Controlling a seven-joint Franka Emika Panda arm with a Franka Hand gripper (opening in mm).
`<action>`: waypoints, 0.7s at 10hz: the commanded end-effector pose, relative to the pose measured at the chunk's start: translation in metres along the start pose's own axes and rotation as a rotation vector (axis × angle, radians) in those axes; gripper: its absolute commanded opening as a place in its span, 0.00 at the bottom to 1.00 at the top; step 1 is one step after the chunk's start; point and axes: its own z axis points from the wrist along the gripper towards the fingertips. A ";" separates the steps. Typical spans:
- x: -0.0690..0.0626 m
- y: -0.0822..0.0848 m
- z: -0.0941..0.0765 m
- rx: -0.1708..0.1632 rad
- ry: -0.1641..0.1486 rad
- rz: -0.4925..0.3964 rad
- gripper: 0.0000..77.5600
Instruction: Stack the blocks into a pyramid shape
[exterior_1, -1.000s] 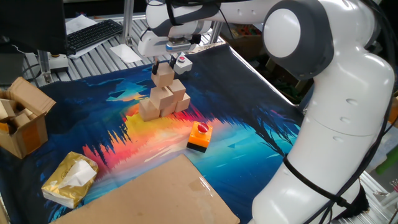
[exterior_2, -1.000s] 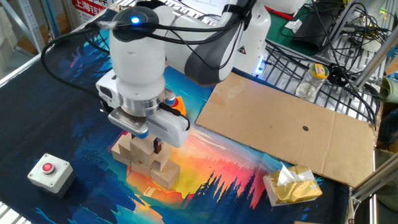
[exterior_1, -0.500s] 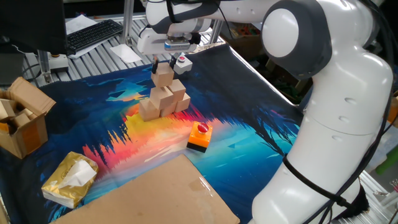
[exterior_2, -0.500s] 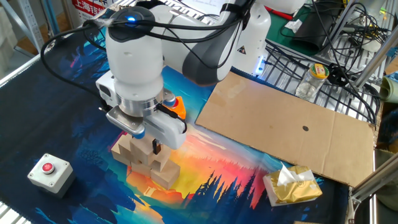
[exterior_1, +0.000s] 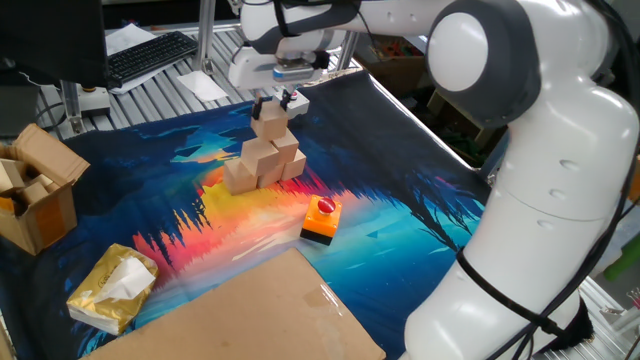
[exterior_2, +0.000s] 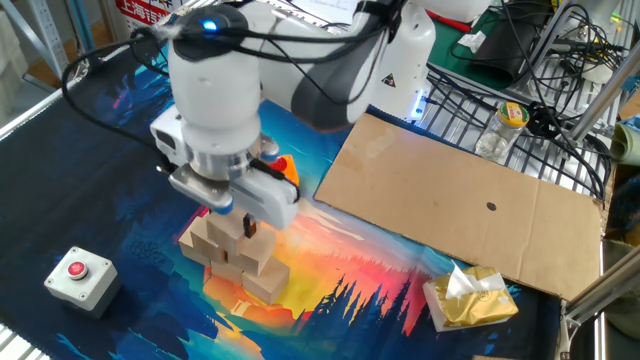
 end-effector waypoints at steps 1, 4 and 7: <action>0.008 -0.002 0.003 -0.005 -0.008 -0.010 0.02; 0.009 -0.009 0.013 -0.012 -0.009 -0.031 0.02; 0.009 -0.010 0.016 -0.014 -0.008 -0.030 0.02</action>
